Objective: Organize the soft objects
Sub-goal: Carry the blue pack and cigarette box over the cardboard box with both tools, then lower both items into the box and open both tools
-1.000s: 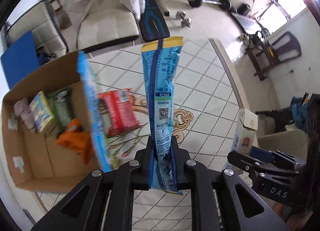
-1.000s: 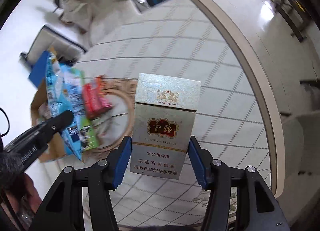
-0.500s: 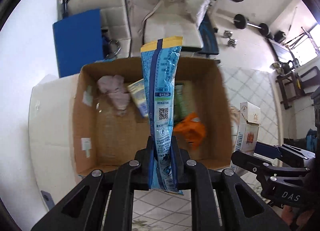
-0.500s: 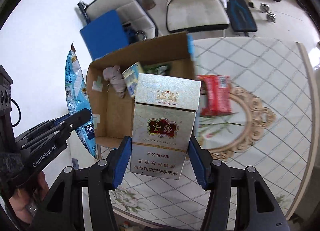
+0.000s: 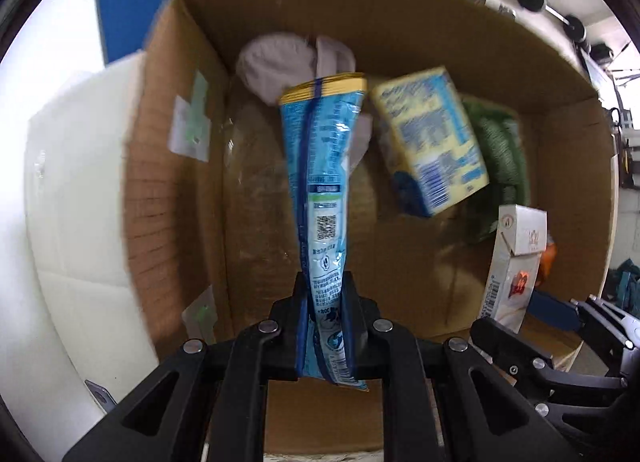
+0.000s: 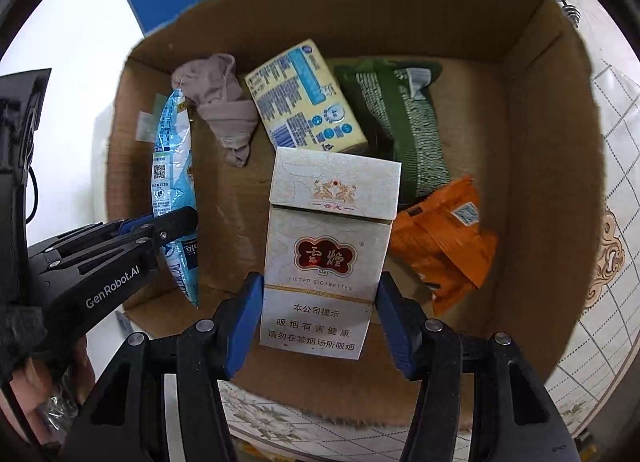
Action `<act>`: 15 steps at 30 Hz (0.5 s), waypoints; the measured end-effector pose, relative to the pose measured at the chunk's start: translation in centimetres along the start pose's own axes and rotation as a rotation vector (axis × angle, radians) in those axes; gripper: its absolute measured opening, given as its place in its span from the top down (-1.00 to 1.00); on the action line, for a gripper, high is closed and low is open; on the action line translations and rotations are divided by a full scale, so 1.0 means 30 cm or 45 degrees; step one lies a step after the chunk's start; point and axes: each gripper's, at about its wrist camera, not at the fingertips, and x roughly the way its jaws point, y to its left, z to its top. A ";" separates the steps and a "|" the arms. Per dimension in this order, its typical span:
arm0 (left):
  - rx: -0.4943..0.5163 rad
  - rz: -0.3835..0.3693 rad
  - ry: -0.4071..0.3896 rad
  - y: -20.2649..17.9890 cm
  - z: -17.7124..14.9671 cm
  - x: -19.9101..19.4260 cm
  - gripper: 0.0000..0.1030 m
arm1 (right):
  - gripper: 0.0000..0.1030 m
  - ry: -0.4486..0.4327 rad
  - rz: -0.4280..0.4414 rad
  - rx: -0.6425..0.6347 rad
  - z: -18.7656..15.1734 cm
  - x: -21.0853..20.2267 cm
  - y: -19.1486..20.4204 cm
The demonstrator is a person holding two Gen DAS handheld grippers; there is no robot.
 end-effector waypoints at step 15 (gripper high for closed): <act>-0.009 0.045 0.139 0.047 -0.033 0.159 0.70 | -0.18 0.116 -0.100 -0.097 0.055 0.192 0.145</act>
